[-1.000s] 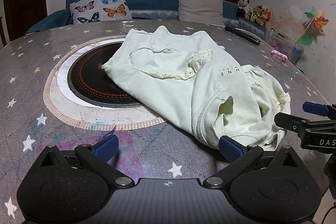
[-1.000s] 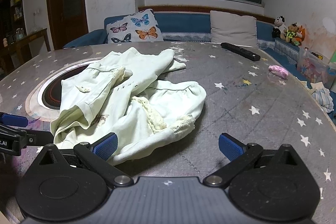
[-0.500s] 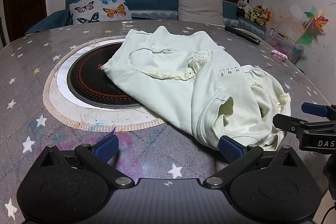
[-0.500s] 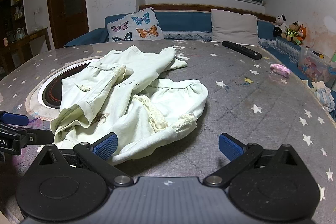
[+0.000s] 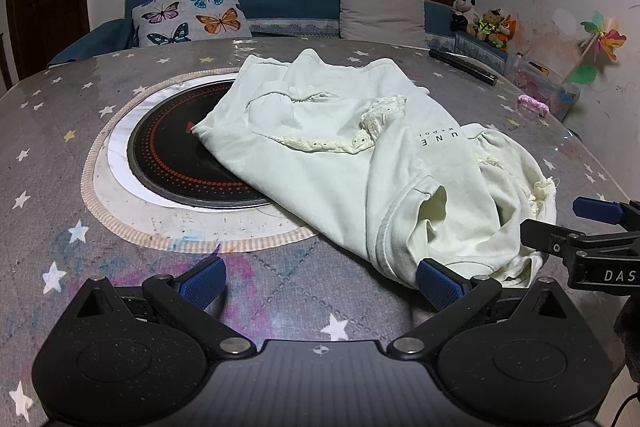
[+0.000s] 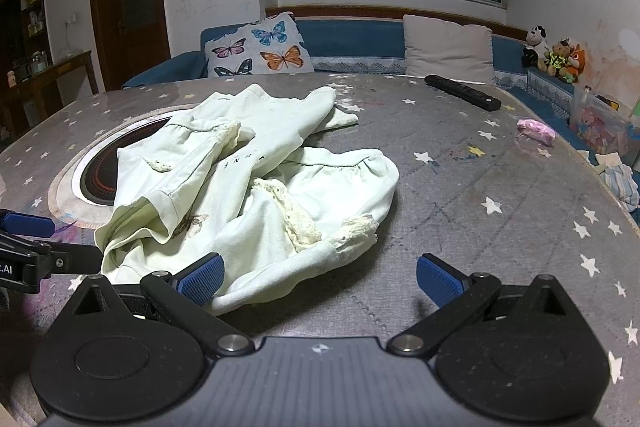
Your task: Fold clothes
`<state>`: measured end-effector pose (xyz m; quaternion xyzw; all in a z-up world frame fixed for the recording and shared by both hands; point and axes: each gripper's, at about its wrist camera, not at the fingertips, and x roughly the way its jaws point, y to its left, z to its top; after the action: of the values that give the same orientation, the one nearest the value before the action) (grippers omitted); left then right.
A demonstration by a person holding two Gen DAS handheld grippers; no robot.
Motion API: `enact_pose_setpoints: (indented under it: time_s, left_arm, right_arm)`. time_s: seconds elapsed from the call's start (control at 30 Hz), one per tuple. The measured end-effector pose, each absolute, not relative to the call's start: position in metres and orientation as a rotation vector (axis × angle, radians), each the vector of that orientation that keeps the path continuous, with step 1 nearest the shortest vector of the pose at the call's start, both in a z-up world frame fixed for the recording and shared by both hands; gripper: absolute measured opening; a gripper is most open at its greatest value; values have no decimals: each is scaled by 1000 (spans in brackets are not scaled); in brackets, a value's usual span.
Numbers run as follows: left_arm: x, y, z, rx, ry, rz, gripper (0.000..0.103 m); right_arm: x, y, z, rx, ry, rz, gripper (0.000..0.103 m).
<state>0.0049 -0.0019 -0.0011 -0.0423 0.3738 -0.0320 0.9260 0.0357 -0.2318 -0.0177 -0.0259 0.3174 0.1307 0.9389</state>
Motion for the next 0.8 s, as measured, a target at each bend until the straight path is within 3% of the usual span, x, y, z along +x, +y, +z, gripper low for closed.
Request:
enact_pose_setpoints:
  time_s: [0.8]
  left_arm:
    - [9, -1, -1, -82, 771, -62, 103]
  right_arm:
    - [40, -232, -19, -54, 657, 272, 103]
